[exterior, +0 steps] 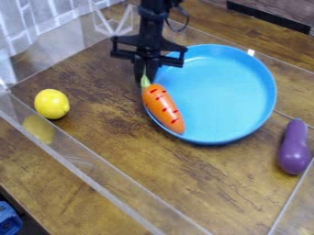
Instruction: Move the carrot to the right side
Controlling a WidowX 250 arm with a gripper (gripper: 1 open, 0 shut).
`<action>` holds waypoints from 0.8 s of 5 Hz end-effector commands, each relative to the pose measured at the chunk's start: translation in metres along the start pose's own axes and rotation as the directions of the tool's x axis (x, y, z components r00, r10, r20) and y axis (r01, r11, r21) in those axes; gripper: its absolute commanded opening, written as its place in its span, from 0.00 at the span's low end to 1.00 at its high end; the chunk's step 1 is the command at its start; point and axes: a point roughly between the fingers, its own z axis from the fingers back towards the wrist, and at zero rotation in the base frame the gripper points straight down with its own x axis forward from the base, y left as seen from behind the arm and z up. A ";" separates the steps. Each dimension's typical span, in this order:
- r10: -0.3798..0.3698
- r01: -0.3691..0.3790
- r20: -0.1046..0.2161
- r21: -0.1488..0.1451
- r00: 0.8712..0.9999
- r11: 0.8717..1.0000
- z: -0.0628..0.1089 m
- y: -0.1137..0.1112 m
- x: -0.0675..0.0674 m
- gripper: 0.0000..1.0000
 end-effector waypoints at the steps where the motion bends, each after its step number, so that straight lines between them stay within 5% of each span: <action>1: -0.001 0.004 0.094 -0.027 0.996 1.000 0.034 0.003 0.001 0.00; 2: -0.016 0.022 0.132 -0.039 0.991 0.999 0.051 0.002 0.005 0.00; 4: -0.017 0.030 0.164 -0.076 0.986 0.997 0.082 0.053 -0.014 0.00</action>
